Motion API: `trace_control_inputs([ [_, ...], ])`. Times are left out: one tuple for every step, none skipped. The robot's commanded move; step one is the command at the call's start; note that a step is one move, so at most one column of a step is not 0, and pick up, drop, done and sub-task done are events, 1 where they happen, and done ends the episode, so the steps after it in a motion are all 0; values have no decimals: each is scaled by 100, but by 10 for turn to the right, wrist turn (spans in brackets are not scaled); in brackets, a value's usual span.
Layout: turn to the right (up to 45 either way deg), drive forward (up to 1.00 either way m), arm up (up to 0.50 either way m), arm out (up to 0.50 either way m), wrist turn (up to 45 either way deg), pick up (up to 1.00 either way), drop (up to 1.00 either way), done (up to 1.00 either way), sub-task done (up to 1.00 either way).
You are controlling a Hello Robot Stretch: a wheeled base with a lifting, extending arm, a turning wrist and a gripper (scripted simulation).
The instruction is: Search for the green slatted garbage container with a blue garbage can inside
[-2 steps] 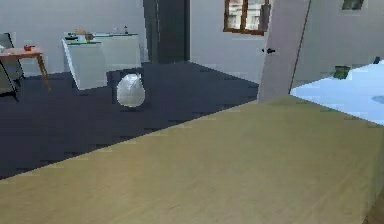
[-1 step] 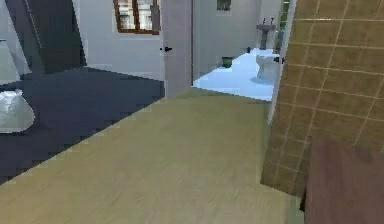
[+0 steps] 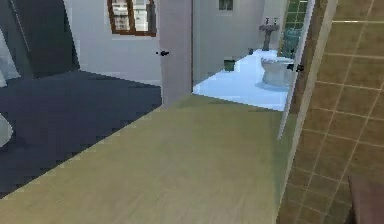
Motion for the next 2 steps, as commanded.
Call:
trace_control_inputs([
  [120,0,0,0,0,0,0,0,0],
  [0,100,0,0,0,0,0,0,0],
])
